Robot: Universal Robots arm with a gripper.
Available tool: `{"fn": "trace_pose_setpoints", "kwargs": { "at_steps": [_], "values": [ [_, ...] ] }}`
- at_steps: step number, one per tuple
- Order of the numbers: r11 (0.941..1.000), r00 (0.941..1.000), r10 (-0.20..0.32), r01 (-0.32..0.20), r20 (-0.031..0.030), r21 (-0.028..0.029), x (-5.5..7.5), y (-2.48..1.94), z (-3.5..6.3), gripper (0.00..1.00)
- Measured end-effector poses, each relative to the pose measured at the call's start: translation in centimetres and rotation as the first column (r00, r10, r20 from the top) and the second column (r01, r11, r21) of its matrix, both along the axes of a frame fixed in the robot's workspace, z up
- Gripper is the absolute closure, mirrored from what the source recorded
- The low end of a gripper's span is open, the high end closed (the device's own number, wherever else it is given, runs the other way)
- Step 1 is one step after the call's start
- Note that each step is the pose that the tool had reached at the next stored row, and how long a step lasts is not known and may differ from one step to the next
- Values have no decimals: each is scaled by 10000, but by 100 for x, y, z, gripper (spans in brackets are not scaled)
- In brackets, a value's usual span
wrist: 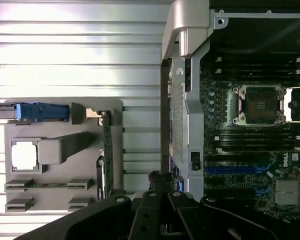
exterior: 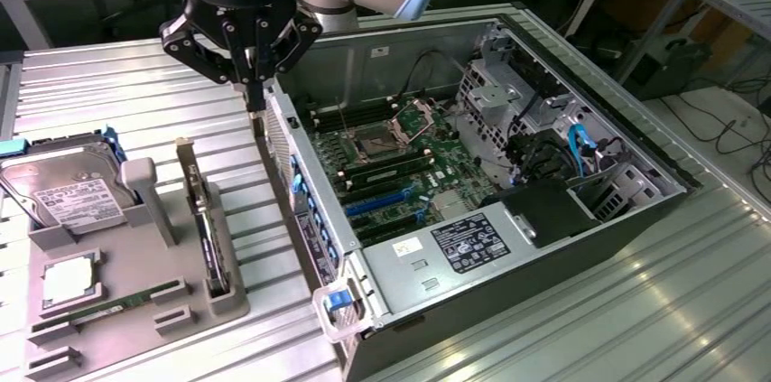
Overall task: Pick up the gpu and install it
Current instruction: 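Reach for the gpu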
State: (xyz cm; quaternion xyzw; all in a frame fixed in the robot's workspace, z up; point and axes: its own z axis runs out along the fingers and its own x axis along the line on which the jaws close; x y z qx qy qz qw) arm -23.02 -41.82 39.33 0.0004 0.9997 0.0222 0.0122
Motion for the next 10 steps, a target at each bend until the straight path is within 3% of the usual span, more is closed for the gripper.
{"fn": "trace_pose_setpoints", "kwargs": {
  "at_steps": [10],
  "values": [
    [10000,10000,1,-1,1,0,-59,-22,0,89]
  ]
}}
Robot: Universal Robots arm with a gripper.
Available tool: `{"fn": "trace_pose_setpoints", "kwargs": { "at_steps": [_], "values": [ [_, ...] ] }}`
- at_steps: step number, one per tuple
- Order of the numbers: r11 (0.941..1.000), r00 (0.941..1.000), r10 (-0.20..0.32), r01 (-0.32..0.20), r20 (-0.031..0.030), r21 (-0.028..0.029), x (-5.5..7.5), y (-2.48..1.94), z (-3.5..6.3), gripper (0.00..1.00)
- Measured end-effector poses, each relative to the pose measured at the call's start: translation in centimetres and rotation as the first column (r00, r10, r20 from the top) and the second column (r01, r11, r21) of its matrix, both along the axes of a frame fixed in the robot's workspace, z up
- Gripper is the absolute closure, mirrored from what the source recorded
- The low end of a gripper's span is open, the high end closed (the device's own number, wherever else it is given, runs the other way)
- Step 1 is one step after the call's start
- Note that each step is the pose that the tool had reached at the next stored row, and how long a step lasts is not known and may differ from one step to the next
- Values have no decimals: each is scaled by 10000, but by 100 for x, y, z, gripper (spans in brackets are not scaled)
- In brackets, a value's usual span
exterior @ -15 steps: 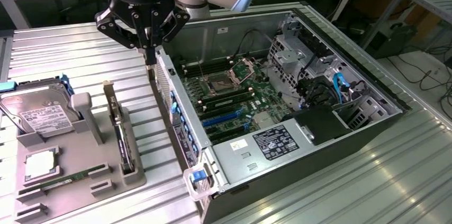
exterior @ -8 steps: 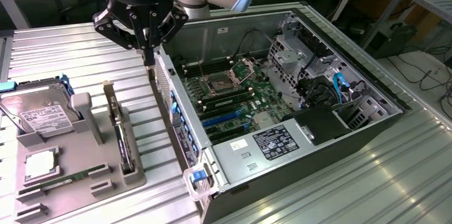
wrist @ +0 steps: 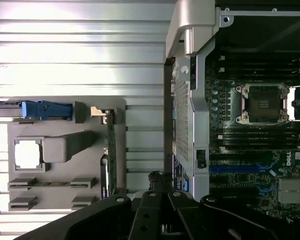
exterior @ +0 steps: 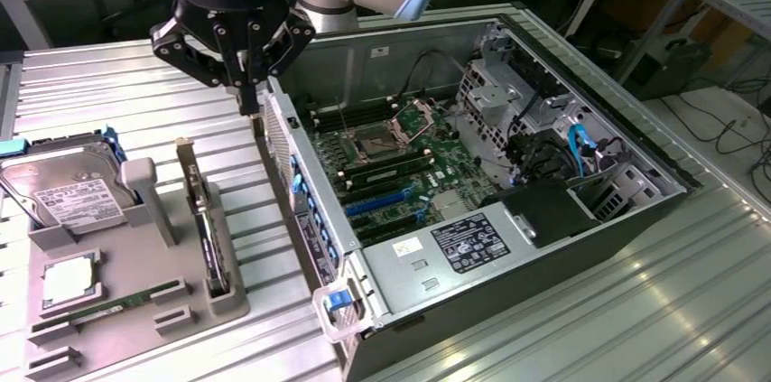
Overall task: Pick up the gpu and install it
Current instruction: 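Reach for the gpu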
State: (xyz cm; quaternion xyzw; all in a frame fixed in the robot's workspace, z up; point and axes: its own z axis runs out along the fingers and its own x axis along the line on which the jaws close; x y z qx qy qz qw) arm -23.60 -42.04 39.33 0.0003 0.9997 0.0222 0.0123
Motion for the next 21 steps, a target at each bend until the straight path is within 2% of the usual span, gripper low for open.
{"fn": "trace_pose_setpoints", "kwargs": {
  "at_steps": [21],
  "values": [
    [10000,10000,0,0,0,0,-153,-64,0,89]
  ]
}}
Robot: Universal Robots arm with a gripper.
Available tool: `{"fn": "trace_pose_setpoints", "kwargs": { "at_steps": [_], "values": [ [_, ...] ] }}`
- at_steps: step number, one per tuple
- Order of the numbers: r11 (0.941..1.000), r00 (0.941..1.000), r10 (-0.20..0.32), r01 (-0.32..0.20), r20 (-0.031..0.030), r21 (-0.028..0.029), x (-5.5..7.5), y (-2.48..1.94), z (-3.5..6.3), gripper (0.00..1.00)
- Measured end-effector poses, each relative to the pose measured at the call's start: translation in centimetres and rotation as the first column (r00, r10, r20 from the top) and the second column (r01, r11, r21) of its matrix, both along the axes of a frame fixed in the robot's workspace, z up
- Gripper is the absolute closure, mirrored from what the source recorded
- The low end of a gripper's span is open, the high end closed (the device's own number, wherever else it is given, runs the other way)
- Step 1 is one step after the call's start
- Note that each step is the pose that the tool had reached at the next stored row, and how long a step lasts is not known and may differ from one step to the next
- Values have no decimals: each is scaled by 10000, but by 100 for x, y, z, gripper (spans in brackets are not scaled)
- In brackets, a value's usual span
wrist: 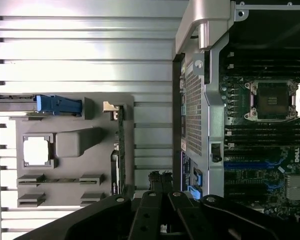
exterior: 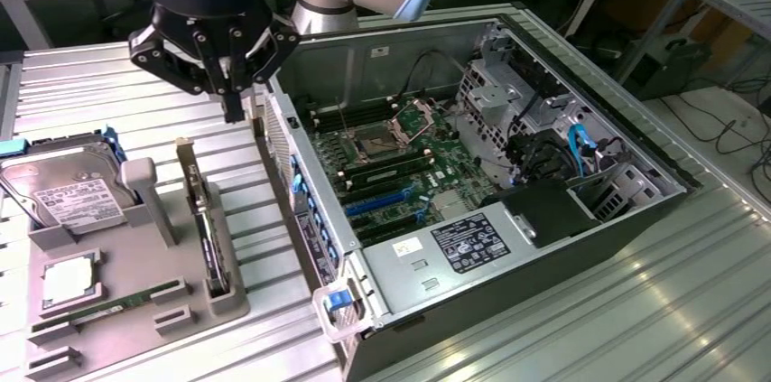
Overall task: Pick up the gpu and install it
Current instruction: 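Reach for the gpu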
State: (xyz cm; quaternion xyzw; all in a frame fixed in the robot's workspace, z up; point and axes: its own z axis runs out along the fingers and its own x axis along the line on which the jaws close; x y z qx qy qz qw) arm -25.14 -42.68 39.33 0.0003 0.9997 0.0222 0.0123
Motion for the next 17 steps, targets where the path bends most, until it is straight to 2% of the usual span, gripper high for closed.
{"fn": "trace_pose_setpoints", "kwargs": {
  "at_steps": [7,13,17],
  "values": [
    [10000,10000,0,0,-1,-1,-39,-22,1,89],
    [10000,10000,-1,1,-1,0,-90,-76,-1,89],
    [10000,10000,0,0,0,0,-132,-97,-2,89]
  ]
}}
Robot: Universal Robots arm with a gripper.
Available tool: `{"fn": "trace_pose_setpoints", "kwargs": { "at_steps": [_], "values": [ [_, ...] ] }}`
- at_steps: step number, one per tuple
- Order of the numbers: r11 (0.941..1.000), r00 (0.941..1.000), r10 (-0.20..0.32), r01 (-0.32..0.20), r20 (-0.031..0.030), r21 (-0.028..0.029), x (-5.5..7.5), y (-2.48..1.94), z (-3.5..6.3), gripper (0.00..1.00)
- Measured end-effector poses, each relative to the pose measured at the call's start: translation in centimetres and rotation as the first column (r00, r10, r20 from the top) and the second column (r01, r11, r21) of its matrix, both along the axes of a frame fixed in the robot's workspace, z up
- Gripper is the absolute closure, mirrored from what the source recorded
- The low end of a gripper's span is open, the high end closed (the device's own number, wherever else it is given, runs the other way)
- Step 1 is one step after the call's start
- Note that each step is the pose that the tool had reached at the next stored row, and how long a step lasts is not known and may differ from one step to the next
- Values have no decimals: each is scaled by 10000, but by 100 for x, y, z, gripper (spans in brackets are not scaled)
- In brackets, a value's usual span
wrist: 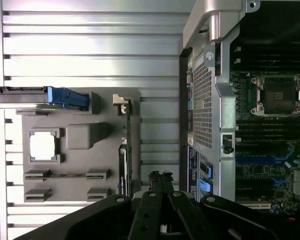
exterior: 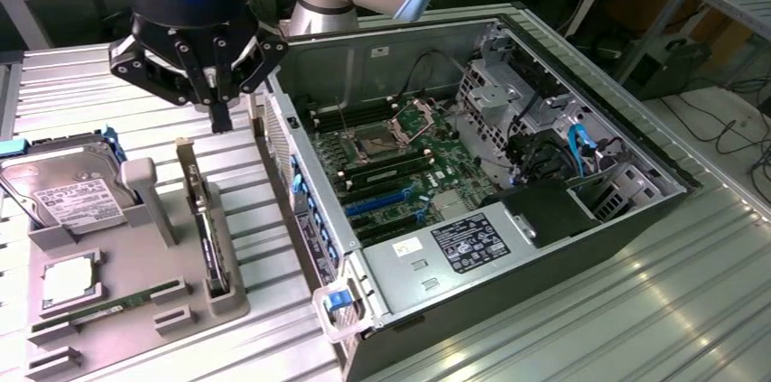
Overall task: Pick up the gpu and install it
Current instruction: 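Reach for the gpu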
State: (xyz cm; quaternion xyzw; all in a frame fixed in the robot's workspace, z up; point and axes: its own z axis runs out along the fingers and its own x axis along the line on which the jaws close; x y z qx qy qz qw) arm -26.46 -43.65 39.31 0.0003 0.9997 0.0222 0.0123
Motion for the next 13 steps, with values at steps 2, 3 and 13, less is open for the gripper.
{"fn": "trace_pose_setpoints", "kwargs": {
  "at_steps": [2,3,13],
  "values": [
    [10000,10000,0,0,-2,-2,-25,-12,1,89],
    [10000,10000,0,0,-1,-1,-34,-17,0,89],
    [10000,10000,0,0,-1,-1,-119,-53,0,89]
  ]
}}
